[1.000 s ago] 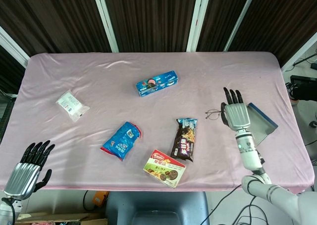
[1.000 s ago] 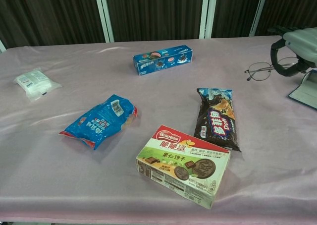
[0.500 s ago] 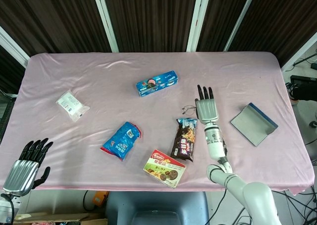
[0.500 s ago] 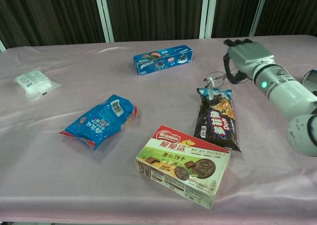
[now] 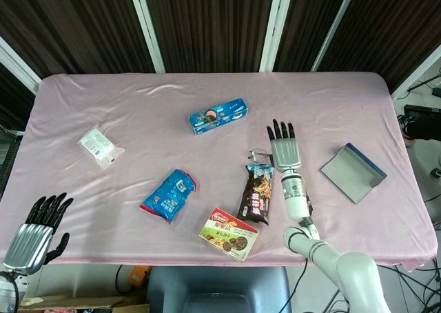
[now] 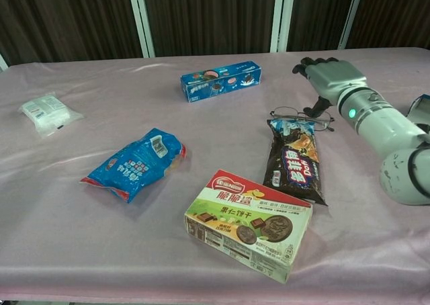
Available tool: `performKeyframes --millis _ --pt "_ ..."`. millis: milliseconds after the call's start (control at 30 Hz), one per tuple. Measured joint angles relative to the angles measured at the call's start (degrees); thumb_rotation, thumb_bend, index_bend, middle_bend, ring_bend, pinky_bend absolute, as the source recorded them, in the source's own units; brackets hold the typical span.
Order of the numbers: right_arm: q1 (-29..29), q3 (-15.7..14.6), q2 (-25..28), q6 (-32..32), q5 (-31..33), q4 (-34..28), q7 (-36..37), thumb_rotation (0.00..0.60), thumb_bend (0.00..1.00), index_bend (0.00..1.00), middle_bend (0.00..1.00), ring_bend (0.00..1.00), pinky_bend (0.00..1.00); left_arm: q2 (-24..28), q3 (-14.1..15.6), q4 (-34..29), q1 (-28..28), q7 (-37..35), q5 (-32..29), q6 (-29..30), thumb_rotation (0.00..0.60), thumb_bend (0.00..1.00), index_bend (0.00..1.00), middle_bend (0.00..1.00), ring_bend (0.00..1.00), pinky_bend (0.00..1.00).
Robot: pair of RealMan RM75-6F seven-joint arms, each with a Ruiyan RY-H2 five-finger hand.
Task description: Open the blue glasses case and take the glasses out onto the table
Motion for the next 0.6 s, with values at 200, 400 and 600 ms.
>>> performKeyframes --millis 200,400,600 --pt "-6.50 -2.51 10.80 6.96 -2.84 -18.31 0.07 0.600 0.48 0.14 0.00 0.00 0.00 0.23 0.22 0.03 0.37 -0.58 0.86 0.94 0.600 0.44 0.00 0.00 0.00 0.00" --pt "-17.17 -8.48 29.60 13.95 -5.72 -46.55 -1.61 0.600 0.39 0.06 0.00 0.00 0.00 0.01 0.37 0.10 0.56 -0.12 1.47 1.49 0.600 0.44 0.00 0.00 0.00 0.00" --pt "-34.56 -20.04 50.19 26.65 -13.69 -65.67 0.44 0.600 0.37 0.06 0.00 0.00 0.00 -0.38 0.33 0.17 0.68 0.74 1.60 1.69 0.600 0.44 0.00 0.00 0.00 0.00"
